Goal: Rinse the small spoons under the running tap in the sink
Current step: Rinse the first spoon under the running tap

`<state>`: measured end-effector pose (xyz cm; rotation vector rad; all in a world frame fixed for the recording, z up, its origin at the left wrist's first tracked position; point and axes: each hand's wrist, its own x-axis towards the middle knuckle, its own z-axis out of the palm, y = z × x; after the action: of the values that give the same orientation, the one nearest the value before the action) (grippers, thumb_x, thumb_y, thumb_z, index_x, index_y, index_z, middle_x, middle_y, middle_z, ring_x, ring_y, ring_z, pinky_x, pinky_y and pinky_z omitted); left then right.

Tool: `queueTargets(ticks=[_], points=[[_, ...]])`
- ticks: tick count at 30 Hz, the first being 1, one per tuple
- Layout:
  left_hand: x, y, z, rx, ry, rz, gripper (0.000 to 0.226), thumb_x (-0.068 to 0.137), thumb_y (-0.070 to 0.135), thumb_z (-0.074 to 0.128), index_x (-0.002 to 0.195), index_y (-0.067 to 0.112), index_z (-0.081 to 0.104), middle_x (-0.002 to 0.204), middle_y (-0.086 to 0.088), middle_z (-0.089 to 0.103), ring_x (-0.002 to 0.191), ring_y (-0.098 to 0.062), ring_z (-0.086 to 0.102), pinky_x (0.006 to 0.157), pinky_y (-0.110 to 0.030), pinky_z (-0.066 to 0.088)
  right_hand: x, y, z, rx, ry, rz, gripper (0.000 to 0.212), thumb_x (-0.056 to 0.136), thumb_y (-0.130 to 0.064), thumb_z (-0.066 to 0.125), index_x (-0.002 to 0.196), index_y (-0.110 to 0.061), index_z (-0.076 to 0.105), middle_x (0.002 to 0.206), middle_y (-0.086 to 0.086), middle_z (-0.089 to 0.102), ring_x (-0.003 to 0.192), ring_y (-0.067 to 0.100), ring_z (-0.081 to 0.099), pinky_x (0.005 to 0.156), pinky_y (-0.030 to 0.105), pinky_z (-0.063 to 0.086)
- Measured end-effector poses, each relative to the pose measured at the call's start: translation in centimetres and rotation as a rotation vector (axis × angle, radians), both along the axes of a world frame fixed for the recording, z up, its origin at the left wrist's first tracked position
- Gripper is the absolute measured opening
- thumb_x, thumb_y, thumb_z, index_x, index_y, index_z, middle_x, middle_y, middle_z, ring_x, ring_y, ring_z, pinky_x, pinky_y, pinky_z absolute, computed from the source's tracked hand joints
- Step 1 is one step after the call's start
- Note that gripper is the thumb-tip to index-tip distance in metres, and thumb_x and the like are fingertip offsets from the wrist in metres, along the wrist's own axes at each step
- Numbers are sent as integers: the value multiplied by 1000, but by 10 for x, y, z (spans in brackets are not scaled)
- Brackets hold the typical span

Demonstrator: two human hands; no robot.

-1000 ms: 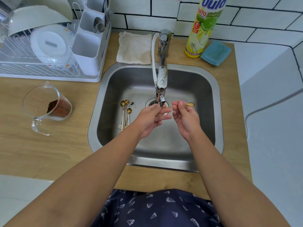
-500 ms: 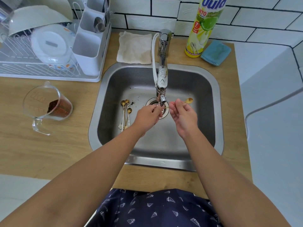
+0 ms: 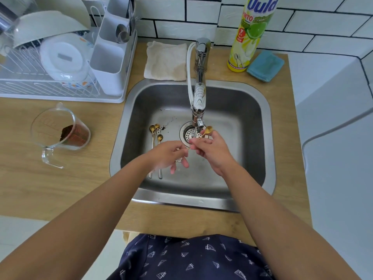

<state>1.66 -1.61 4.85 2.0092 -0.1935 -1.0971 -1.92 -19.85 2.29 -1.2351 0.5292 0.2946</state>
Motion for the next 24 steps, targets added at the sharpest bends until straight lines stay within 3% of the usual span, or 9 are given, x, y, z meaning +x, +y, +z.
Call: queueTargets(ticks=[3,6,10,12,15,20,24], points=[[-7,12,1,26,-6,22,22,105,33,48,101,14,60,90,5,78,47,-13,58,62,-32,47,1,13,-3,-94,36,98,35,87,-9,81,111,-14,56,73,-2,76,71,10,72,68,26,51],[-16,12,-1,-22,5,111,23,106,30,48,100,11,60,89,-1,78,47,-13,56,64,-37,44,7,11,-2,-163,79,132,11,90,-20,79,95,-19,70,82,-6,79,65,4,61,64,24,43],[-17,3,2,-89,-1,223,25,106,27,47,98,8,59,86,-5,77,47,-14,54,53,-21,44,14,6,-3,-83,105,-39,17,97,-24,72,84,-16,76,86,-4,79,56,5,41,47,16,34],[-15,-2,4,-60,-26,220,27,106,28,46,100,6,59,84,-4,77,46,-13,55,48,-16,42,9,10,-3,-69,109,8,15,96,-24,73,84,-17,79,83,-7,78,55,5,39,47,15,35],[-15,-4,2,-24,-53,194,28,107,30,45,100,7,60,82,-2,76,48,-13,56,57,-25,46,2,9,1,-83,90,149,11,91,-23,78,81,-22,83,79,-9,74,52,4,38,50,15,36],[-16,-9,1,-10,26,263,28,105,31,40,88,16,56,67,4,54,61,-14,42,60,-28,36,10,-2,0,17,117,-86,19,95,-19,74,78,-16,80,93,-1,79,53,5,35,46,17,29],[-16,-13,6,-59,233,364,23,102,31,38,83,19,45,55,8,35,50,-11,24,47,-25,20,1,15,-1,-5,120,51,5,90,-17,79,86,-19,81,87,-5,78,53,6,35,47,17,30]])
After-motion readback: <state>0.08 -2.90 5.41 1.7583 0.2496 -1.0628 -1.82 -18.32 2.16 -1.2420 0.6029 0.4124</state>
